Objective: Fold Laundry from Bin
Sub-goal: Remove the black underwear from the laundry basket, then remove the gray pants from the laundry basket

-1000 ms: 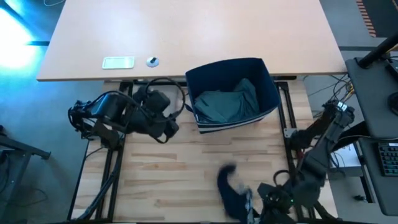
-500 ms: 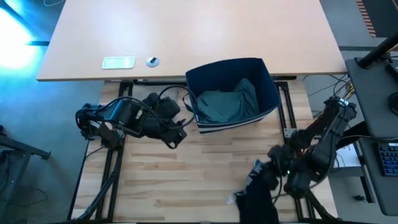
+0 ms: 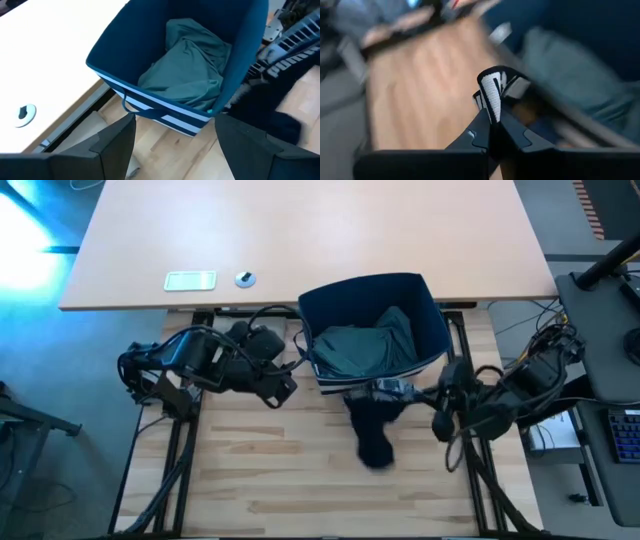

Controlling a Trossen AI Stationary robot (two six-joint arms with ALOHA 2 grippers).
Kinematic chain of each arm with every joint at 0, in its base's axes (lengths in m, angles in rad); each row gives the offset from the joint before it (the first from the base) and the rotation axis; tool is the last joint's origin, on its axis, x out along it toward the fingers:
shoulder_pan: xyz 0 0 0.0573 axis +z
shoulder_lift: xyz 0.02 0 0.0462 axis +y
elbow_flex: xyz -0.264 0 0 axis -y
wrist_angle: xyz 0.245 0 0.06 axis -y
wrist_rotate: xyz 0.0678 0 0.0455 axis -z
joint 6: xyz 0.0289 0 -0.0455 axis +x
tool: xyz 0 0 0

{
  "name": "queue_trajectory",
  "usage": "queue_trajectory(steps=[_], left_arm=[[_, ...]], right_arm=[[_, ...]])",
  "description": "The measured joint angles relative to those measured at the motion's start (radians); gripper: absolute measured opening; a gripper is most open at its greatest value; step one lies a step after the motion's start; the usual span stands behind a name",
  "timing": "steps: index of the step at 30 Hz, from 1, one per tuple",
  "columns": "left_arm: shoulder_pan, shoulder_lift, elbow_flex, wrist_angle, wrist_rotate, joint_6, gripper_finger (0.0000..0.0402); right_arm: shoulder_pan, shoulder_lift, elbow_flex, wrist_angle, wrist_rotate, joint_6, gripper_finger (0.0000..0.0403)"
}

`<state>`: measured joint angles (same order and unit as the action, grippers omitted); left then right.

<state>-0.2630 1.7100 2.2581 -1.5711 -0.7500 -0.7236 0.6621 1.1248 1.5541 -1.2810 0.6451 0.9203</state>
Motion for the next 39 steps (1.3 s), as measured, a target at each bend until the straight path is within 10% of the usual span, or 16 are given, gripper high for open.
queue_trajectory(steps=[5, 13, 21, 29, 39], left_arm=[[-0.002, -0.001, -0.002, 0.000, 0.001, -0.029, 0.0256], [0.035, 0.004, -0.019, 0.006, 0.009, -0.052, 0.0256], [0.197, 0.004, -0.074, 0.066, 0.038, -0.042, 0.0256], [0.392, 0.004, -0.201, 0.121, 0.151, -0.015, 0.0256], [0.588, 0.002, -0.355, 0.221, 0.263, 0.187, 0.0256]], right_arm=[[0.024, 0.041, -0.097, 0.036, -0.370, 0.086, 0.0009], [0.032, 0.155, -0.257, 0.039, -0.596, 0.237, 0.0052], [-0.121, 0.117, -0.080, -0.039, -0.495, -0.013, 0.0176], [-0.628, 0.061, 0.062, -0.034, -0.171, -0.332, 0.0259], [-1.314, 0.296, 0.046, 0.156, -0.518, -0.710, 0.0266]])
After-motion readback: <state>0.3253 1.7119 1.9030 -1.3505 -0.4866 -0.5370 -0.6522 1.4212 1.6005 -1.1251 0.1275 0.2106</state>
